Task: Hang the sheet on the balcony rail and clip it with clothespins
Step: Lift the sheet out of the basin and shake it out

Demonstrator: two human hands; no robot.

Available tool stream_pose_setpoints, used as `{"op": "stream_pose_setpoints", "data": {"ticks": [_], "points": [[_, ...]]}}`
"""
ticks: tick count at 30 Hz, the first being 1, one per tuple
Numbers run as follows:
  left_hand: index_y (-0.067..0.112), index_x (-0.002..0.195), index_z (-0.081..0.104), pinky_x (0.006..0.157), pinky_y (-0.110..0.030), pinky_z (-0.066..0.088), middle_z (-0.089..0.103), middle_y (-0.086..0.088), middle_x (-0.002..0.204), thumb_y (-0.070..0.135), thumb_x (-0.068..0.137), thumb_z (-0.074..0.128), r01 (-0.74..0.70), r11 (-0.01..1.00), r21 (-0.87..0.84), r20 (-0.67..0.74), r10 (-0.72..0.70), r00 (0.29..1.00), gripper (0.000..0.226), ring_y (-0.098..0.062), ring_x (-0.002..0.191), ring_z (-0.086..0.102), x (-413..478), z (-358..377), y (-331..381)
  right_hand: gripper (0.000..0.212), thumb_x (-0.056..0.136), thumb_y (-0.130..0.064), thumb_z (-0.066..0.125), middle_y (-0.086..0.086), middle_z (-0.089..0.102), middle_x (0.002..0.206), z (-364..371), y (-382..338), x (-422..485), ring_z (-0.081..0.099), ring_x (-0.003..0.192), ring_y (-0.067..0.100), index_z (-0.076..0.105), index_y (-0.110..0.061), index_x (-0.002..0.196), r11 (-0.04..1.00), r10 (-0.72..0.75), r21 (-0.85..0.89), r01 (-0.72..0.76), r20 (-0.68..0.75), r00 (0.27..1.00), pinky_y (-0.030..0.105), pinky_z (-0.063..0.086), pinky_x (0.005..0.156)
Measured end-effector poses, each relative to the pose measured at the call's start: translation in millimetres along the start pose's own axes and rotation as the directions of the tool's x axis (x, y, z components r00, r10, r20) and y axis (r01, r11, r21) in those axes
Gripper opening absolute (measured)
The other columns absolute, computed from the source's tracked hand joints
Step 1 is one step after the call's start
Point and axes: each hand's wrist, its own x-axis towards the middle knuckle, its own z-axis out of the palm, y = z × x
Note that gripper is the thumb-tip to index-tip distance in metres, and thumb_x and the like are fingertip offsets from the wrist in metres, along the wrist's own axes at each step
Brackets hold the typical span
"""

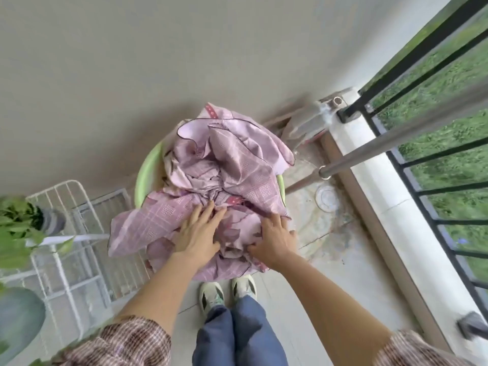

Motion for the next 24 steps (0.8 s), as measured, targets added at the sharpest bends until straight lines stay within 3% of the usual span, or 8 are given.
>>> {"op": "stream_pose_setpoints", "data": {"ticks": [4,8,12,13,15,17,18,24], "points": [[0.026,0.132,0.047,0.116,-0.045,0.017,0.010,0.004,0.159,0.024,0.093,0.051,0.010,0.997,-0.080,-0.112,-0.019,0.993,0.039,-0.022,0.146,0.005,6,8,4,0.029,0.086,-0.021,0.052,0.004,0.050,0.123,-3,1,3,0.045,0.109,0.025,0.054,-0.018,0.115,0.963,0.003,0.268,0.011,-0.050,0.999,0.034,0.042,0.082],[0.011,0.114,0.060,0.111,-0.040,0.031,0.041,-0.004,0.146,0.013,0.095,0.047,0.018,0.897,-0.442,-0.258,-0.147,0.955,0.023,-0.024,0.135,0.036,-6,-20,9,0.023,0.089,-0.014,0.048,0.003,0.064,0.096,-45,-14,-11,0.062,0.085,0.018,0.057,-0.015,0.110,0.644,0.000,0.765,-0.014,0.018,1.000,0.037,0.055,0.070],[0.013,0.107,0.060,0.072,-0.028,0.041,0.061,-0.004,0.109,0.010,0.096,0.045,0.002,0.714,-0.700,-0.277,-0.274,0.921,0.019,-0.020,0.093,0.054,-41,-78,13,0.014,0.087,-0.002,0.047,0.004,0.061,0.081,-100,-38,-44,0.063,0.072,0.019,0.052,-0.014,0.091,0.561,-0.152,0.811,0.168,-0.099,0.983,0.039,0.054,0.063],[0.016,0.101,0.061,0.069,-0.027,0.040,0.061,-0.002,0.102,0.009,0.095,0.046,0.036,0.612,-0.790,-0.223,-0.342,0.913,0.017,-0.020,0.091,0.054,-50,-91,15,0.022,0.086,0.002,0.047,-0.001,0.059,0.077,-113,-45,-54,0.062,0.067,0.011,0.052,-0.019,0.085,0.554,-0.201,0.803,0.220,-0.127,0.971,0.031,0.052,0.056],[0.020,0.083,0.062,0.071,-0.030,0.043,0.062,-0.002,0.094,0.013,0.091,0.048,0.097,0.135,-0.986,0.021,-0.479,0.877,0.018,-0.023,0.089,0.055,-66,-119,19,0.030,0.081,0.011,0.046,-0.005,0.058,0.076,-134,-53,-75,0.059,0.064,0.002,0.054,-0.018,0.081,0.545,-0.310,0.783,0.301,-0.146,0.939,0.024,0.052,0.057],[0.019,0.074,0.062,0.072,-0.034,0.046,0.068,-0.006,0.085,0.024,0.088,0.048,0.204,-0.341,-0.918,0.331,-0.373,0.867,0.020,-0.025,0.080,0.058,-82,-143,19,0.025,0.076,0.016,0.046,0.005,0.059,0.082,-144,-57,-93,0.060,0.073,0.011,0.057,-0.004,0.086,0.540,-0.422,0.765,0.351,-0.114,0.899,0.034,0.055,0.066],[0.016,0.074,0.065,0.071,-0.035,0.048,0.070,-0.008,0.079,0.028,0.087,0.050,0.295,-0.398,-0.869,0.423,-0.286,0.860,0.023,-0.026,0.076,0.060,-91,-149,18,0.022,0.074,0.017,0.047,0.008,0.058,0.083,-147,-58,-103,0.059,0.074,0.015,0.057,0.003,0.087,0.538,-0.473,0.762,0.359,-0.080,0.878,0.034,0.055,0.066],[0.016,0.067,0.057,0.050,-0.023,0.042,0.056,-0.008,0.064,-0.011,0.080,0.051,0.264,-0.001,-0.965,0.245,-0.370,0.896,0.031,-0.019,0.053,0.054,-108,-146,14,0.033,0.076,0.006,0.059,0.013,0.069,0.092,-164,-60,-120,0.062,0.082,0.024,0.073,-0.020,0.091,0.561,-0.645,0.804,0.197,0.277,0.712,0.034,0.052,0.075]]}}
